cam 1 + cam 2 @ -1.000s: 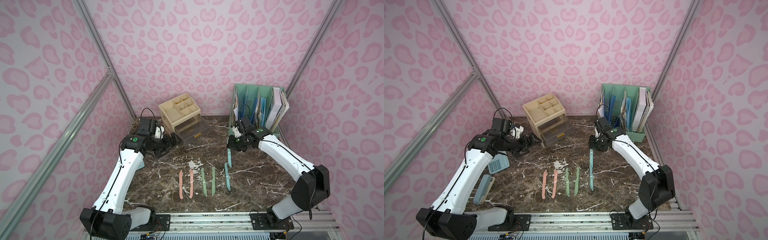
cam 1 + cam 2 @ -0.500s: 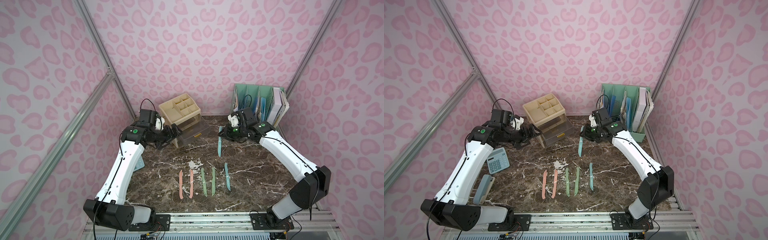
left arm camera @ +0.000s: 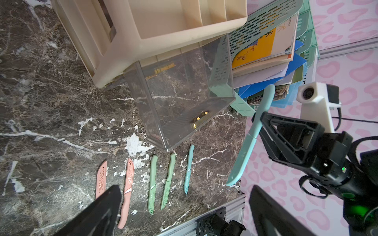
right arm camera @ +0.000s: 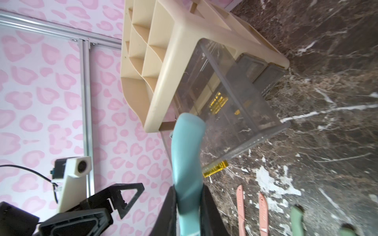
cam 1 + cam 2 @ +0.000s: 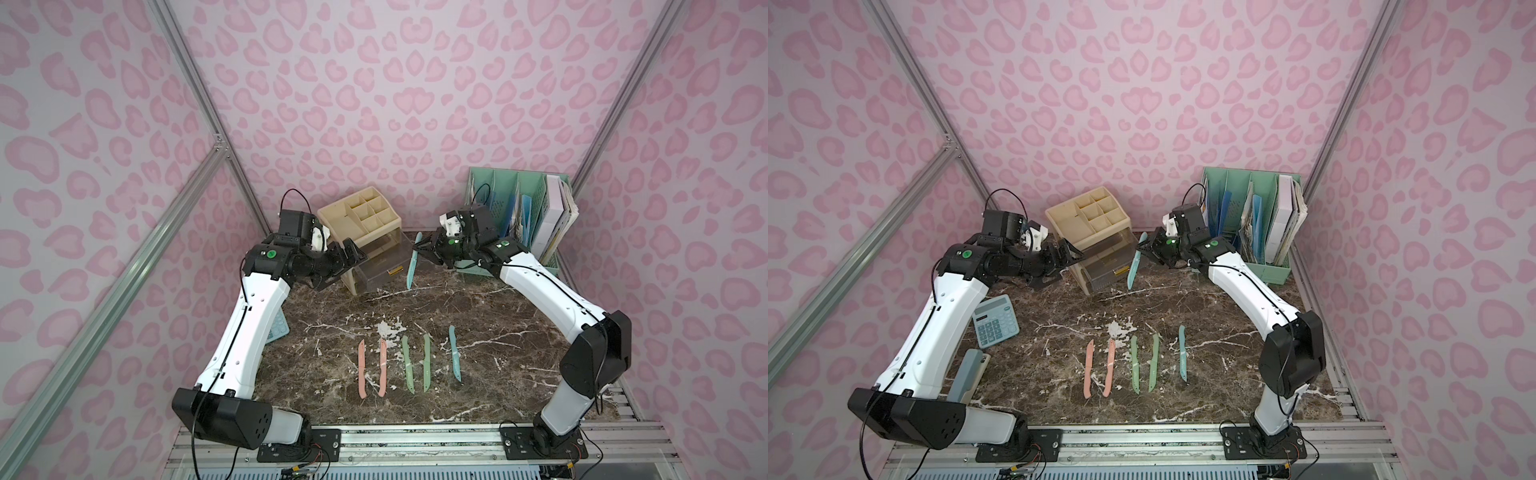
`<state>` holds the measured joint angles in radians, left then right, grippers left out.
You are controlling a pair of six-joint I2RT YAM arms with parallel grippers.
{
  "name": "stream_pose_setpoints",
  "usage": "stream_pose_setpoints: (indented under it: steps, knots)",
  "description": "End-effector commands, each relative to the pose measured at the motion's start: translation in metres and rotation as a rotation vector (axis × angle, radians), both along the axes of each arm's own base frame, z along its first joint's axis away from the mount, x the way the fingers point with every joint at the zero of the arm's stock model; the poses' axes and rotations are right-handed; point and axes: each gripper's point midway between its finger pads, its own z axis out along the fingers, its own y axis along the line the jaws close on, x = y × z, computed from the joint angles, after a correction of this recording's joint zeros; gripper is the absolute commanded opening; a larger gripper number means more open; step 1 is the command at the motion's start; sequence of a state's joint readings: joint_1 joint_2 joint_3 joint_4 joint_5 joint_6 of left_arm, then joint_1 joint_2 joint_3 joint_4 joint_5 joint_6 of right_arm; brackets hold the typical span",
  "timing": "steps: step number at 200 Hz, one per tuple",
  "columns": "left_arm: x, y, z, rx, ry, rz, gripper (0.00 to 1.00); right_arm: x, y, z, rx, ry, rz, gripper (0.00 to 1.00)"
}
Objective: Place the fruit knives into the drawer by color
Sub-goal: Place the fruit knife in the storage box.
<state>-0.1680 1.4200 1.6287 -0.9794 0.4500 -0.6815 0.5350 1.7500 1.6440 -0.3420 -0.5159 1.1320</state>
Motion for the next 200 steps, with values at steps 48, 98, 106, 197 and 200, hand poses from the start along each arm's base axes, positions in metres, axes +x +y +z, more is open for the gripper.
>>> stream_pose_setpoints:
  steps: [48, 98, 106, 197, 200]
  knots:
    - [0.008, 0.002, 0.002, -0.004, -0.013, 0.001, 0.99, 0.016, 0.037, 0.024, 0.312, 0.092, -0.05, 0.0]
    - [0.012, 0.003, 0.002, -0.006, -0.014, 0.004, 0.99, 0.025, 0.046, 0.023, 0.358, 0.127, -0.094, 0.0]
    - [0.013, 0.003, 0.002, -0.006, -0.012, 0.005, 0.99, 0.027, 0.047, 0.022, 0.36, 0.134, -0.1, 0.0]
    - [0.014, 0.006, 0.0, -0.004, -0.009, 0.013, 0.99, 0.032, 0.051, 0.001, 0.291, 0.192, -0.127, 0.03]
    - [0.014, 0.006, 0.0, -0.003, -0.009, 0.014, 0.99, 0.032, 0.051, 0.0, 0.29, 0.193, -0.128, 0.04]
